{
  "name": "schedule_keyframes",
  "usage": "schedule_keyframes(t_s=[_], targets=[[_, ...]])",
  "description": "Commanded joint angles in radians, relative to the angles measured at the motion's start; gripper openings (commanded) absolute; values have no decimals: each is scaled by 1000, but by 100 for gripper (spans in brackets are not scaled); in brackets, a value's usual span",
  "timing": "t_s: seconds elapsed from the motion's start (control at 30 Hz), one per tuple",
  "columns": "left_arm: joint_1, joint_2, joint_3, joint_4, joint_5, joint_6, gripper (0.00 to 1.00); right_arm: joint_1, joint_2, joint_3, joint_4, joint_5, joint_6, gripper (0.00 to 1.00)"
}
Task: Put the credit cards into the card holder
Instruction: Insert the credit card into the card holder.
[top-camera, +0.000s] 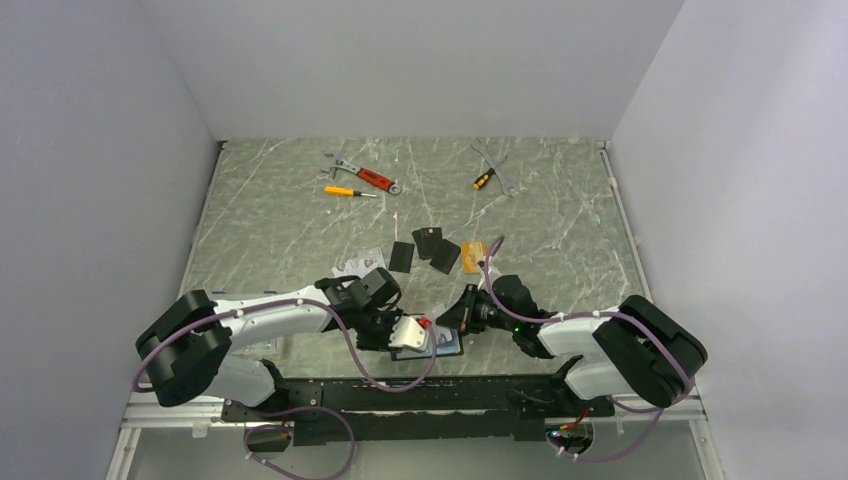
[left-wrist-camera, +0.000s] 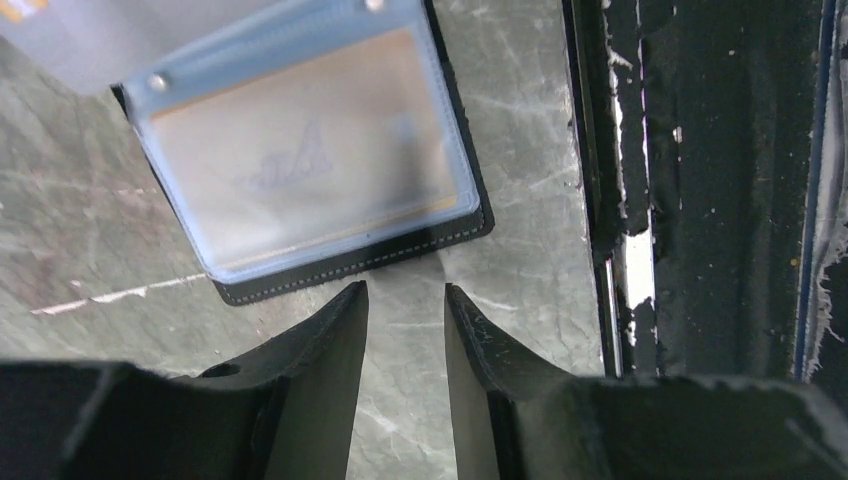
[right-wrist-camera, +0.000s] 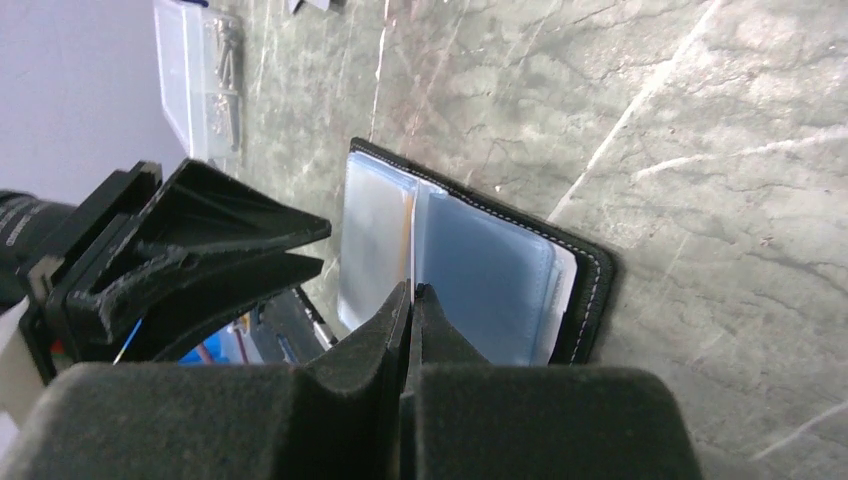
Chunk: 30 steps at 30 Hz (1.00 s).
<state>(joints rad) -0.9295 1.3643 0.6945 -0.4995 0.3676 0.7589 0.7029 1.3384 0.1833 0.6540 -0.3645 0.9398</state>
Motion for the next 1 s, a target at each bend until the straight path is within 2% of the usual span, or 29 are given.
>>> schedule_keyframes(t_s=[0.0,0.3,0.53,0.67,0.97], targets=[[-55,-11,-5,97,-55,47,40,24,8,14,71,85,12,0],[-128,50,-24,130,-111,90,39,87,45,6,113,192,37,0],[-175,76,-39,144,-194,94,33,137,63,-15,163,275,78,0],[-187,91,-39,144,-228,93,27,172,81,-14,183,328,99,0],[-198,109,-27,146,-286,77,25,222,91,-41,217,416,142,0]])
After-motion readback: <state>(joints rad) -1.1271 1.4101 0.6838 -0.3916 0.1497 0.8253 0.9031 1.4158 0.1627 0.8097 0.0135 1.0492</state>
